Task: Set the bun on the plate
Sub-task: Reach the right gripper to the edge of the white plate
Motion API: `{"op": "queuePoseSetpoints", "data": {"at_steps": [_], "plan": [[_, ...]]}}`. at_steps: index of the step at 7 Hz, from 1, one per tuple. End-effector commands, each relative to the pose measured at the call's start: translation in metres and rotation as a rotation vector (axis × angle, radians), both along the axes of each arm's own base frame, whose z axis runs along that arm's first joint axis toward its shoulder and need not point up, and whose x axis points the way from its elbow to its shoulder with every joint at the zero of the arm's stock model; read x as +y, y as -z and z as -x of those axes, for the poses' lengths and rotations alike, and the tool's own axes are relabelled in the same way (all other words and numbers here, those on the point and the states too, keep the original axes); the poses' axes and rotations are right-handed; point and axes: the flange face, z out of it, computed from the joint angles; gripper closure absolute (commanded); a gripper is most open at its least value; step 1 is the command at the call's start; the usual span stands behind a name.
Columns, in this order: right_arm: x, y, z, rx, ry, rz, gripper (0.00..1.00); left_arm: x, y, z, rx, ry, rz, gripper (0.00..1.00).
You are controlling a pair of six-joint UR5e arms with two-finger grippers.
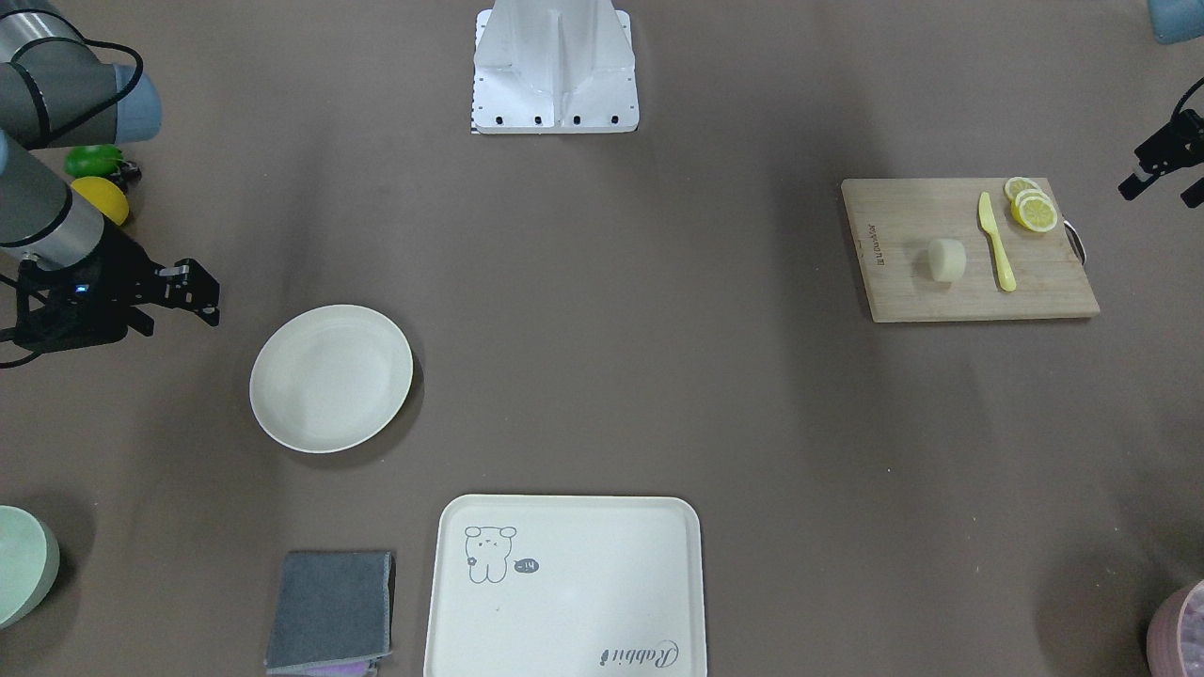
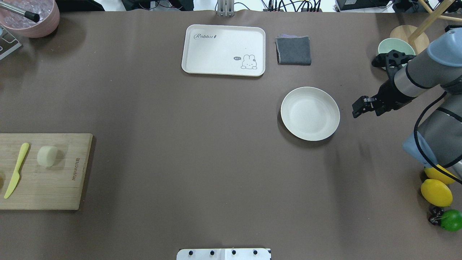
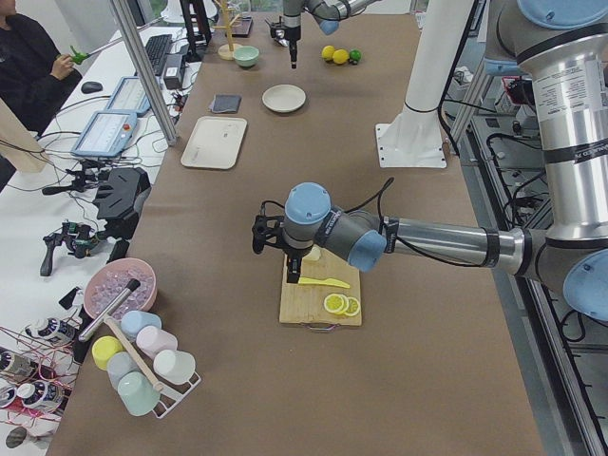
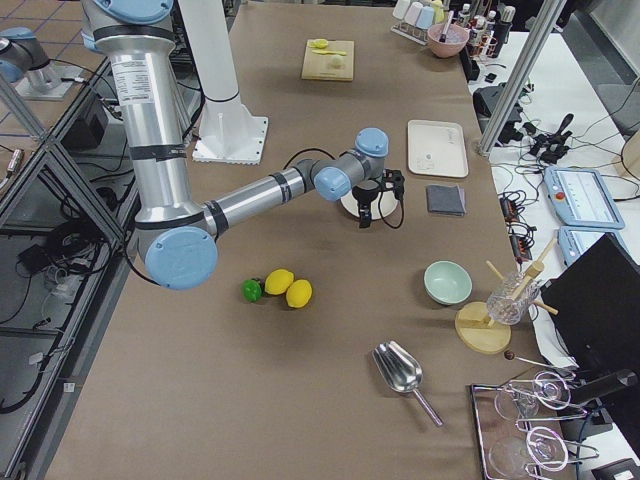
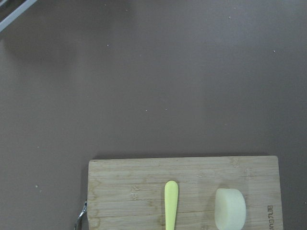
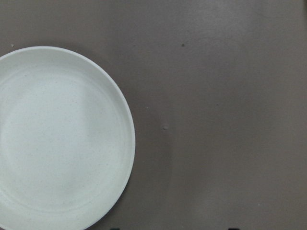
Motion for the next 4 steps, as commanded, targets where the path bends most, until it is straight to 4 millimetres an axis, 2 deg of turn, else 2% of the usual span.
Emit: {"op": "queuePoseSetpoints", "data": {"at_steps": [1, 3, 4], "plan": [[-0.018, 0.0, 0.034, 0.005, 0.025, 0.011, 0.28, -0.001, 0.001, -0.004, -0.001, -0.002, -0.004, 0.03], [-0.055, -0.007, 0.065, 0.026, 0.031, 0.049, 0.39, 0.001, 0.003, -0.005, 0.004, -0.004, -0.013, 0.03], [-0.055, -0.009, 0.067, 0.024, 0.037, 0.059, 0.43, 0.002, 0.003, -0.005, 0.005, -0.004, -0.017, 0.03]]}}
